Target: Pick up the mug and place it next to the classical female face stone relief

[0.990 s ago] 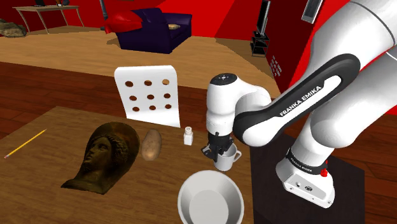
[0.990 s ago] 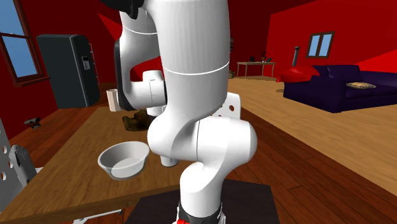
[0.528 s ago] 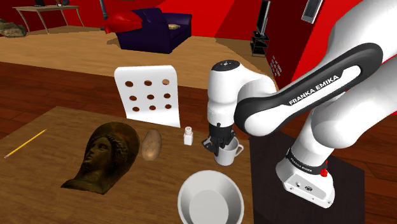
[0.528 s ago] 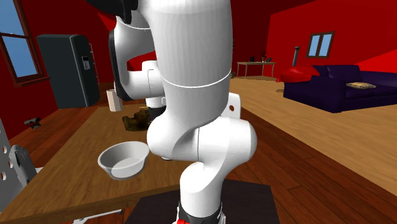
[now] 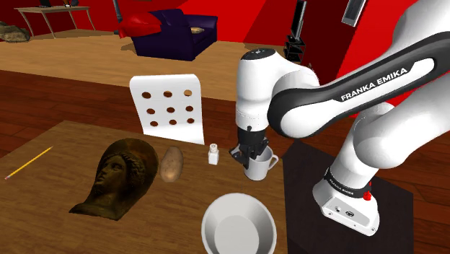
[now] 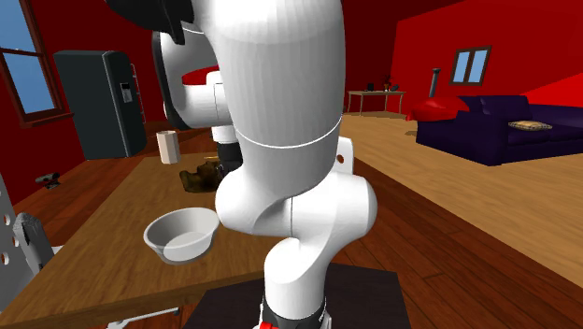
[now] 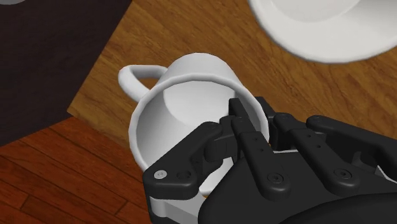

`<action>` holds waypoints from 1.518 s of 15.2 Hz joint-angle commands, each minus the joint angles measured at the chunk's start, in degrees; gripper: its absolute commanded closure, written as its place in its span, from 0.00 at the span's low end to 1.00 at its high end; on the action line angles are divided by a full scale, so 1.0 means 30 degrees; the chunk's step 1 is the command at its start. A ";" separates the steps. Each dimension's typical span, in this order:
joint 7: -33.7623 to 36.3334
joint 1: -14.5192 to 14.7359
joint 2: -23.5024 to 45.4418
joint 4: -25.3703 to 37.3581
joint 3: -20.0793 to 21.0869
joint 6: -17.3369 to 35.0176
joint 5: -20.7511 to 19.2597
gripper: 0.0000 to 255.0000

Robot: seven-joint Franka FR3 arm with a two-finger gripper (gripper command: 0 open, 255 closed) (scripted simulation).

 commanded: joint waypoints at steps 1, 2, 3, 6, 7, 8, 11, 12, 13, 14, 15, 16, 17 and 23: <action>-0.0088 0.0111 -0.0521 0.0206 -0.0288 -0.0737 -0.0021 1.00; -0.0108 0.0132 -0.0704 0.0353 -0.0403 -0.1066 -0.0059 1.00; -0.0125 0.0151 -0.0878 0.0504 -0.0518 -0.1390 -0.0100 1.00; -0.0168 0.0188 -0.1354 0.0983 -0.0846 -0.2342 -0.0235 1.00; -0.0180 0.0195 -0.1497 0.1150 -0.0952 -0.2652 -0.0284 1.00; -0.0191 0.0200 -0.1633 0.1322 -0.1056 -0.2958 -0.0334 1.00; -0.0216 0.0201 -0.1995 0.1859 -0.1357 -0.3857 -0.0491 1.00; -0.0223 0.0198 -0.2102 0.2046 -0.1453 -0.4150 -0.0545 1.00; -0.0228 0.0194 -0.2201 0.2236 -0.1548 -0.4440 -0.0600 1.00; -0.0234 0.0187 -0.2294 0.2430 -0.1640 -0.4727 -0.0655 1.00; -0.0238 0.0179 -0.2381 0.2628 -0.1731 -0.5011 -0.0710 1.00; -0.0241 0.0170 -0.2460 0.2829 -0.1821 -0.5293 -0.0766 1.00; -0.0245 0.0158 -0.2534 0.3034 -0.1908 -0.5571 -0.0821 1.00; 0.2026 -0.0606 0.0824 0.6093 0.0399 -0.4942 -0.1175 1.00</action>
